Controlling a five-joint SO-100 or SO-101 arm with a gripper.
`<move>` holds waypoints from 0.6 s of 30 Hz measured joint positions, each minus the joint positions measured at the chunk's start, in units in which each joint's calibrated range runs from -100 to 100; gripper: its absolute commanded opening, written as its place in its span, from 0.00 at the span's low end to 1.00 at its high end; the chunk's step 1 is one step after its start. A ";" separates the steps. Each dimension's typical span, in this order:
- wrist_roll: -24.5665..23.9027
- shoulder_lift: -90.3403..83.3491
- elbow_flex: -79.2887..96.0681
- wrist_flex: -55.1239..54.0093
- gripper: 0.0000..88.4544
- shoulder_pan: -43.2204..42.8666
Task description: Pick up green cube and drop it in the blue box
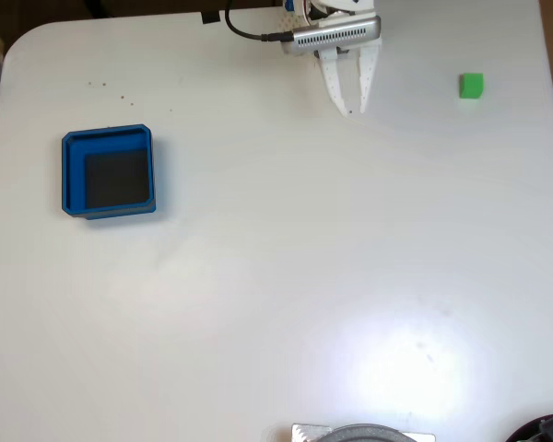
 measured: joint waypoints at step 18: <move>0.00 14.87 -20.40 0.00 0.02 0.00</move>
